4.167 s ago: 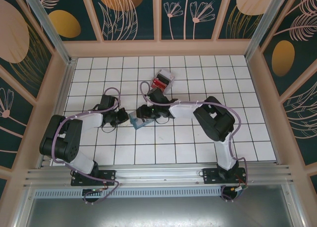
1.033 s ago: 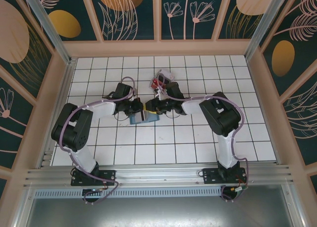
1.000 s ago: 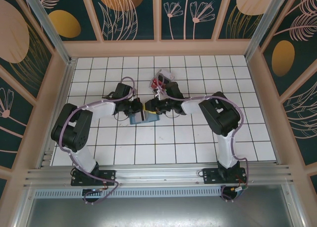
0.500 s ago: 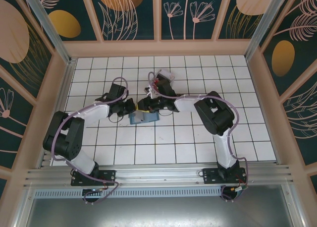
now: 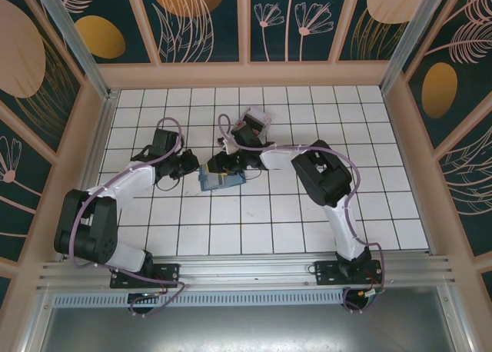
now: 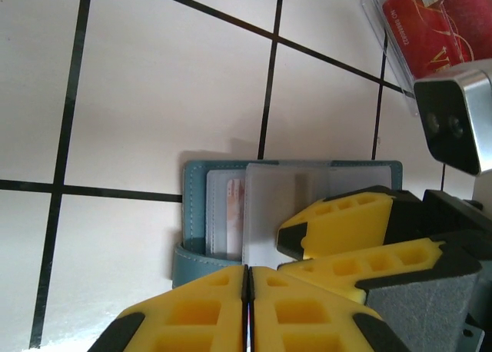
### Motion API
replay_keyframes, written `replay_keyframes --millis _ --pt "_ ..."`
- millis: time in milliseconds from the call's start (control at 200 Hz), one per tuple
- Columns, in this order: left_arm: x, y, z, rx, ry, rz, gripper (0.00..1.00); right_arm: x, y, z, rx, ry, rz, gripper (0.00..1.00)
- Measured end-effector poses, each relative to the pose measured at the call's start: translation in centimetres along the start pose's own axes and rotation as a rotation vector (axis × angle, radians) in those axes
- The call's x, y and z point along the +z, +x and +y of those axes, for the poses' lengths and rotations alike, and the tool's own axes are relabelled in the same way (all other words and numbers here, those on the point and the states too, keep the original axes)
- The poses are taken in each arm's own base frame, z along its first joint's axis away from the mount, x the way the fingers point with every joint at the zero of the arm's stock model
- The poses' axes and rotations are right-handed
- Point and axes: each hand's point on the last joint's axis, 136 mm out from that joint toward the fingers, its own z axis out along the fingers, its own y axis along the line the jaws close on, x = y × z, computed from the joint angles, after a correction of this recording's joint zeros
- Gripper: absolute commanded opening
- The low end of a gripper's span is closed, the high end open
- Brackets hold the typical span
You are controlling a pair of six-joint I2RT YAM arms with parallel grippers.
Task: Put the credit cards into the card holder
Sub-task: Flip over the card slot in the card holder, then pick up the credit card from the storage box.
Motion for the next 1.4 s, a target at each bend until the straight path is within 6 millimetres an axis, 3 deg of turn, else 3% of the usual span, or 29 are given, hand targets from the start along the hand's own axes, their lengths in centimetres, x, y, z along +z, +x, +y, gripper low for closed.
replay_keyframes --millis 140,375,510,711,816,1016,1171,1401 --pt "0.0 0.1 0.1 0.006 -0.002 0.002 0.15 0.2 0.1 0.0 -0.012 0.013 0.007 0.43" --pt "0.5 0.2 0.3 0.019 -0.008 0.018 0.29 -0.6 -0.1 0.2 -0.016 0.022 0.006 0.45" --pt "0.9 -1.2 -0.7 0.036 0.004 0.010 0.31 -3.6 -2.1 1.5 -0.043 0.033 -0.051 0.45" --pt "2.0 -5.2 -4.0 0.072 0.071 -0.028 0.33 -10.7 -7.4 2.1 -0.152 0.155 -0.230 0.47" --pt "3.2 -7.1 -5.4 0.086 0.104 -0.040 0.36 -14.6 -10.7 0.0 -0.193 0.276 -0.329 0.51" --pt "6.9 -9.7 -6.9 0.096 0.136 -0.028 0.47 -21.4 -16.2 -5.9 -0.223 0.552 -0.452 0.62" --pt "9.8 -11.3 -8.0 0.105 0.157 -0.015 0.50 -21.7 -19.4 -8.7 -0.270 0.683 -0.454 0.67" --pt "13.0 -13.9 -10.2 0.134 0.199 -0.018 0.50 -20.8 -20.3 -12.6 -0.260 0.740 -0.382 0.68"
